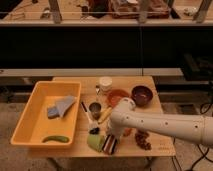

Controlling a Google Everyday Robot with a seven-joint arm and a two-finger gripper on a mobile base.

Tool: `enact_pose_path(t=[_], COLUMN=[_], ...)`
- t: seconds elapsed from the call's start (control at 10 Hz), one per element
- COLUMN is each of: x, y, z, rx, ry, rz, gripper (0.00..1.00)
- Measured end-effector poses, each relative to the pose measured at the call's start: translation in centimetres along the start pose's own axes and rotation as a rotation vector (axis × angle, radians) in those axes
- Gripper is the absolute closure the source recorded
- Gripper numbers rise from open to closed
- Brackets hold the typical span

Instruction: Place eraser in paper cup

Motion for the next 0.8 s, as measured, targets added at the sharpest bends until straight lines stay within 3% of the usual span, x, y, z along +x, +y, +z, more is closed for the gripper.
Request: enact_pose_path(t=[0.1,0.4,0.6,0.8], x=[0.2,0.6,1.2,1.2], y=[0.2,0.1,0.5,0.7], z=[-1.5,-8.9,-14.4,-15.7], rx=[0.007,0.034,0.078,0.087], ry=[-0.011,-0.042,-0.067,-0.075], rz=[0.016,0.049,0.067,0.068], gripper=[1.00,1.00,1.00,1.00])
